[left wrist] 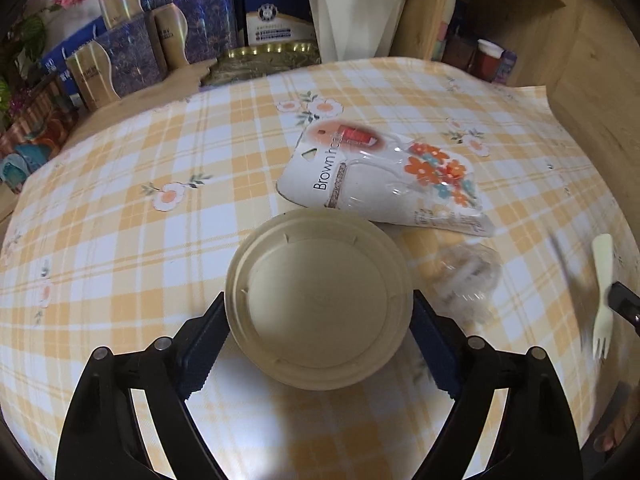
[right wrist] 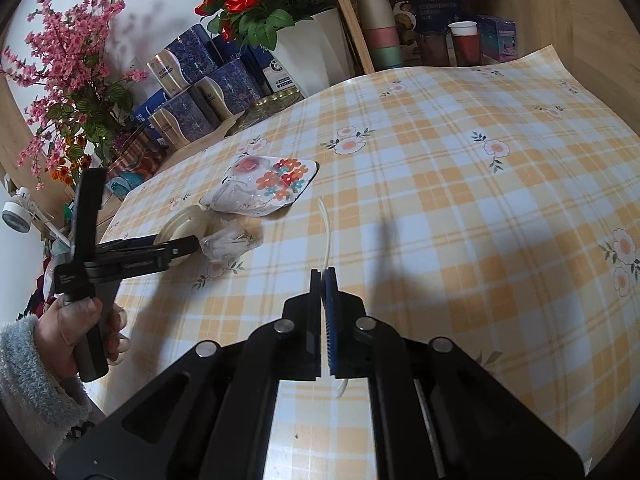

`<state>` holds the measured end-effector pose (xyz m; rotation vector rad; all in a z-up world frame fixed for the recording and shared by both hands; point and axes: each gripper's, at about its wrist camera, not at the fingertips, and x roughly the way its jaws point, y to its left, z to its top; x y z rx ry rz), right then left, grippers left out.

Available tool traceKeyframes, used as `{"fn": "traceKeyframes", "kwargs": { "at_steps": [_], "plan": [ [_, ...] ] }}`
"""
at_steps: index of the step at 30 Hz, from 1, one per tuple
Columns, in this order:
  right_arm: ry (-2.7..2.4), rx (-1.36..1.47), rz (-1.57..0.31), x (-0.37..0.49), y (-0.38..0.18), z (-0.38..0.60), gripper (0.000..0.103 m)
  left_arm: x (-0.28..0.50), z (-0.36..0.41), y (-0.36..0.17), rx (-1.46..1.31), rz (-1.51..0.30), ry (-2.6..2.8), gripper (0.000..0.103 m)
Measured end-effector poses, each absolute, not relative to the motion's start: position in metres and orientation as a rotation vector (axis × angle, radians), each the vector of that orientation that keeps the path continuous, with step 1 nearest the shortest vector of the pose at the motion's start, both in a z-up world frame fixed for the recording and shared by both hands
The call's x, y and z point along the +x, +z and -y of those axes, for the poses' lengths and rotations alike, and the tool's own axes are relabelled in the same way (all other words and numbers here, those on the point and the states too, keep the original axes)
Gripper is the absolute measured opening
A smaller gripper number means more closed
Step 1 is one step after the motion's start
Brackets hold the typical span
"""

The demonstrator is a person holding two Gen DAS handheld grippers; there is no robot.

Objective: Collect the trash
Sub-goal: 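Carry the lid with the left tool over the trash bin while the right tool carries the fork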

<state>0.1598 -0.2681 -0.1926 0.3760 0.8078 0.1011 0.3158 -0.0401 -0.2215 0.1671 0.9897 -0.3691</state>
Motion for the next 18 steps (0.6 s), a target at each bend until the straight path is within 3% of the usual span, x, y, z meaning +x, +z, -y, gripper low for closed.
{"fn": "traceKeyframes", "kwargs": {
  "at_steps": [18],
  "plan": [
    [0.165,0.322,-0.796,0.08,-0.164,0.236,0.006,0.172,-0.003,-0.138,0.07,-0.821,-0.412,0.084]
  ]
}}
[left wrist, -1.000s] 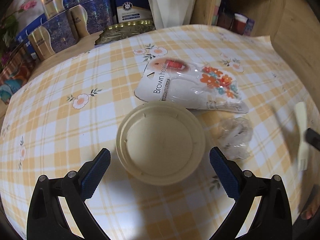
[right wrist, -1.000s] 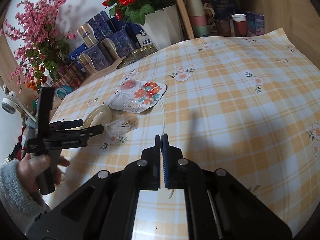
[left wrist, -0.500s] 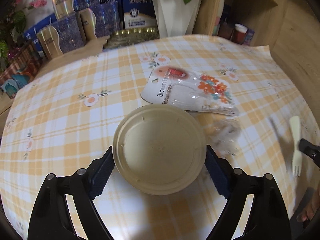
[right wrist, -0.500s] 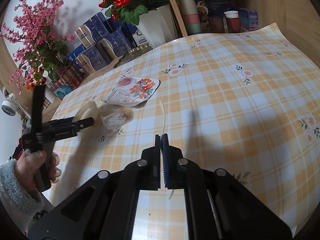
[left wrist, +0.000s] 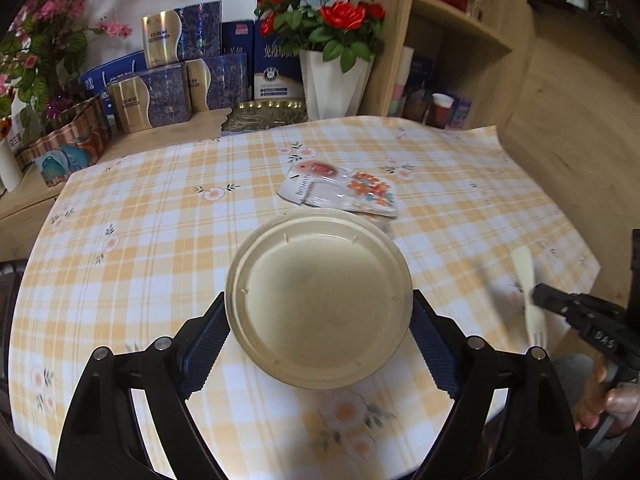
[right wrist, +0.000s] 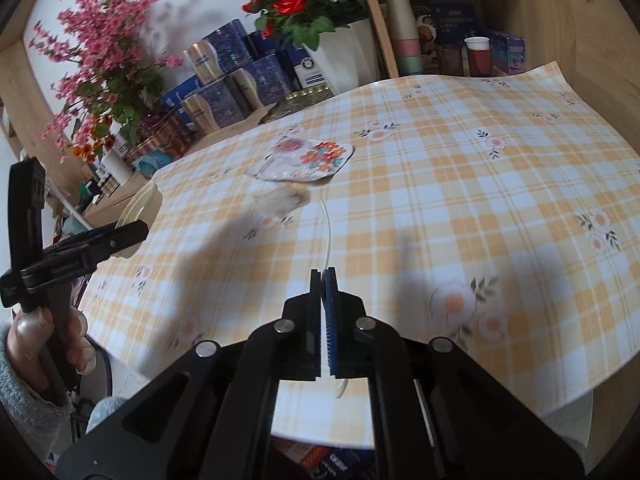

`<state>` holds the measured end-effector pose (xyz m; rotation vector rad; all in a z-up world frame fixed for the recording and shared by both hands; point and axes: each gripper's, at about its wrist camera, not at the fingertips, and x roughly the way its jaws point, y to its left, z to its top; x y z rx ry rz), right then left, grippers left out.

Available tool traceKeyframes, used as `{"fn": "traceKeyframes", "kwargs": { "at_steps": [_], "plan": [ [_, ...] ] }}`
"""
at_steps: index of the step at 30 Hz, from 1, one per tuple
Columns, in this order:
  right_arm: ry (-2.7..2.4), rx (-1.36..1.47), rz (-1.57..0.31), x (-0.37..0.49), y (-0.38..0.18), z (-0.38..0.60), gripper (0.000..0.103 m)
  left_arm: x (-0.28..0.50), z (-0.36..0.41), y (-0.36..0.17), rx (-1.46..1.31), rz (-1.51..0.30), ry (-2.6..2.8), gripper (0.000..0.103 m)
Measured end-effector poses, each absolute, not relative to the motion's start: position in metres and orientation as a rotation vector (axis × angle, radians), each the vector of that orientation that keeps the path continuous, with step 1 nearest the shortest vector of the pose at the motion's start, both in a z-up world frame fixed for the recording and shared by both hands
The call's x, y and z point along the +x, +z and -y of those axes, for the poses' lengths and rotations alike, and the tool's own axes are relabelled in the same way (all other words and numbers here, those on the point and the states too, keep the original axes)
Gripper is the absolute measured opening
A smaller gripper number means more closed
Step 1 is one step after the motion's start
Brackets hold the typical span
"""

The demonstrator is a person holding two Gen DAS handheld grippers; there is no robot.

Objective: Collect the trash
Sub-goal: 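Carry the lid with the left tool over the trash bin while the right tool carries the fork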

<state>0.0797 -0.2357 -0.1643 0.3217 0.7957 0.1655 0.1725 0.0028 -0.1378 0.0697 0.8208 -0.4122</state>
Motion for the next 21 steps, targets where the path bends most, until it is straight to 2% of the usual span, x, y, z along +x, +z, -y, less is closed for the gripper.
{"fn": "traceKeyframes", "kwargs": {
  "at_steps": [21],
  "plan": [
    [0.241,0.253,-0.835,-0.023,-0.178,0.208,0.006,0.019,-0.006,-0.131,0.062,-0.744,-0.471,0.084]
  ]
}}
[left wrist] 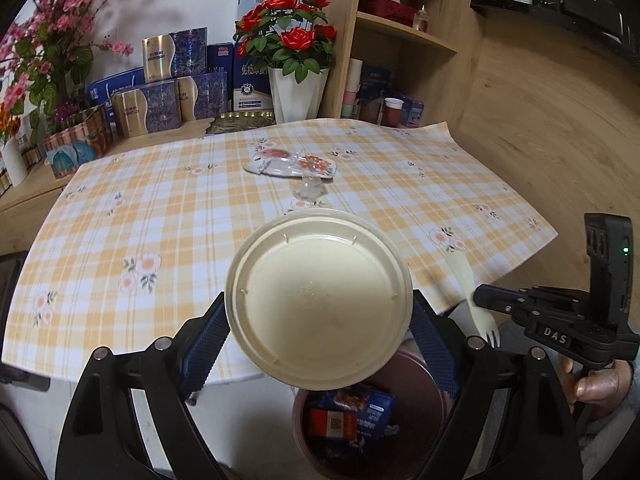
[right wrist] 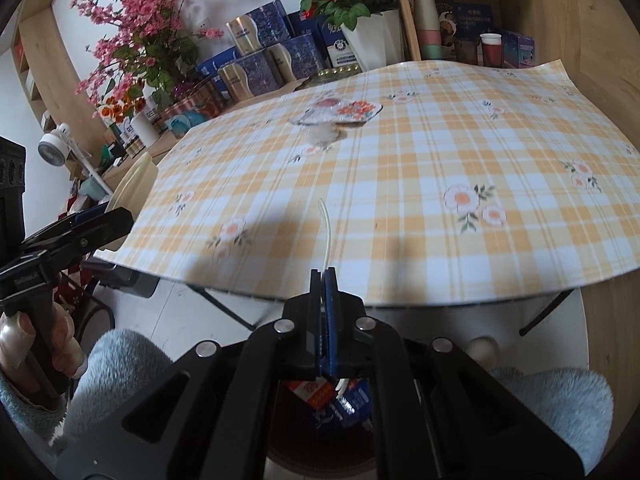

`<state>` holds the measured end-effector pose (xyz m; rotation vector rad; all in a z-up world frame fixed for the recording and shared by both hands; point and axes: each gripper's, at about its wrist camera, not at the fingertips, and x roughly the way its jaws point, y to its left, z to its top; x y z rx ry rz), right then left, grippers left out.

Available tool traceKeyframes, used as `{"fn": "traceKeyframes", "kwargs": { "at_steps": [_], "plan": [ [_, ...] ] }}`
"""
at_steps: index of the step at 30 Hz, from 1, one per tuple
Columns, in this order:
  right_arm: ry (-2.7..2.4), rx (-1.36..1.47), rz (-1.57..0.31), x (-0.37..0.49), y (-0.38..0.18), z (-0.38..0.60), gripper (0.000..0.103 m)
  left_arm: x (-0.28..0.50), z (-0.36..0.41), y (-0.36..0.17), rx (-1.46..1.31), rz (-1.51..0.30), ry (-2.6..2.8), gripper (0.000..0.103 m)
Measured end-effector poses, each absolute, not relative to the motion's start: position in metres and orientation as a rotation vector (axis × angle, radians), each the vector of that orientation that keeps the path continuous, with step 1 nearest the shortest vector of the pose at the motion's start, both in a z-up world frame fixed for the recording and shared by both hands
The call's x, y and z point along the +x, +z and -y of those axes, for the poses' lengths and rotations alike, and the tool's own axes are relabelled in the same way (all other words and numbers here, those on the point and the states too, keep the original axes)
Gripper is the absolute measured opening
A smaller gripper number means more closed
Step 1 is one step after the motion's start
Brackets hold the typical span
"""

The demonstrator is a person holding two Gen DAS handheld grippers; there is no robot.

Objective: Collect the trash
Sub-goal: 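Carry the lid with the left tool over the trash bin while the right tool carries the fork, then open the right tool over the trash bin to drop the fork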

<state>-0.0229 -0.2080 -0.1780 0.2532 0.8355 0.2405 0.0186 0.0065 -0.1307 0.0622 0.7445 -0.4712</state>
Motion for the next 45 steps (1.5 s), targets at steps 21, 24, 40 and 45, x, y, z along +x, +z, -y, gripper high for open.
{"fn": "traceKeyframes", "kwargs": {
  "at_steps": [21,24,40,45],
  "plan": [
    [0.372,0.265,-1.079,-0.026,-0.246,0.171,0.006,-0.013,-0.039,-0.152,0.013,-0.765,-0.397,0.084],
    [0.379,0.261,-1.14,-0.023,-0.258,0.167,0.006,-0.012,-0.039,-0.155,0.018,-0.767,-0.392,0.084],
    [0.361,0.235,-1.166,-0.022,-0.263,0.161,0.041,-0.012,-0.039,-0.164,0.026,-0.781,-0.398,0.084],
    [0.322,0.237,-1.087,-0.023,-0.245,0.171,0.075,-0.013,-0.037,-0.163,0.031,-0.782,-0.402,0.084]
  ]
}}
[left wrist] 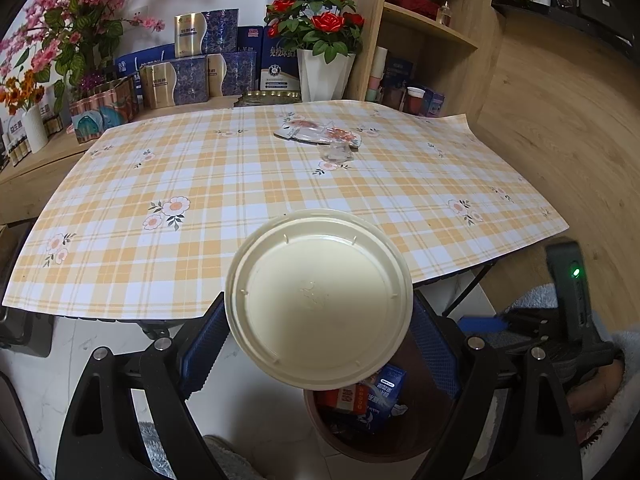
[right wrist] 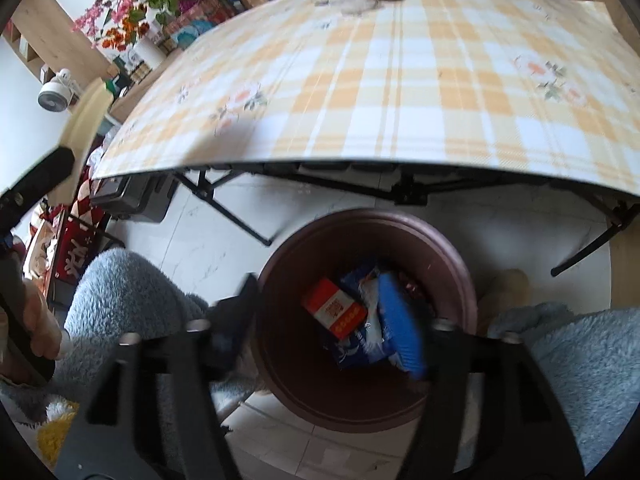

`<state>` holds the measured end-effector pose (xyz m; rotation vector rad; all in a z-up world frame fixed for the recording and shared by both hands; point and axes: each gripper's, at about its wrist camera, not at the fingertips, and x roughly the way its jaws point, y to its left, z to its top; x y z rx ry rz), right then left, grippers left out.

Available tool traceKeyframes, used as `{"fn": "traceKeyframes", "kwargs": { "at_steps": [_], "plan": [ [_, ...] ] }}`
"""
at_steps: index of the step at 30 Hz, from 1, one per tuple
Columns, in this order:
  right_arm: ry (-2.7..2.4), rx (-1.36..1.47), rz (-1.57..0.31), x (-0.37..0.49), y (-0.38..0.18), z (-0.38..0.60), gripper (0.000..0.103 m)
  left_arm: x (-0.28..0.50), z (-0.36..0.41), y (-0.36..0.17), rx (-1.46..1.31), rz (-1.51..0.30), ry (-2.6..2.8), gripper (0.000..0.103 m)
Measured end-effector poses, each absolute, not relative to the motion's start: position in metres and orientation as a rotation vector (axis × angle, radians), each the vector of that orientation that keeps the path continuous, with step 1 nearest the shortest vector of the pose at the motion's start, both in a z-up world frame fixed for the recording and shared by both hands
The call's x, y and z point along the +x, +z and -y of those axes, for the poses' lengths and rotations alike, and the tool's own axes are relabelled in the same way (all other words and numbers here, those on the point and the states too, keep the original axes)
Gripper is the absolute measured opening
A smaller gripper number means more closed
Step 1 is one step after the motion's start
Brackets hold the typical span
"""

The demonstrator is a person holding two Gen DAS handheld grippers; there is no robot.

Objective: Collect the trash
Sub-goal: 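Open the right tool over the trash bin to drop the fork, then lower the left tool into the trash bin and open it to drop the lid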

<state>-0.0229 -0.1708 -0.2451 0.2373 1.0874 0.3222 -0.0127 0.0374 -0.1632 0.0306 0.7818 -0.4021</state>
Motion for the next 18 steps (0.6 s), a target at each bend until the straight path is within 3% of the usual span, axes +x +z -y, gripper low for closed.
{"fn": "traceKeyframes", "kwargs": {
  "at_steps": [2,5,14,18],
  "plan": [
    [0.303,0.247,-1.047,-0.023,-0.237,0.178,0.086,-0.013,-0.035,-0.163,0.039,-0.783,-0.407,0.084],
    [0.27,0.269,-0.985,-0.022,-0.225,0.193,0.094,-0.015,-0.029,-0.166,0.062,-0.786,-0.429,0.085],
    [0.171,0.3,-0.819,-0.021,-0.212,0.24,0.097,-0.024,0.007,-0.19,0.155,-0.782,-0.627,0.085],
    [0.13,0.359,-0.844,-0.019,-0.224,0.248,0.097,-0.027,0.022,-0.209,0.192,-0.8,-0.687,0.085]
  ]
}}
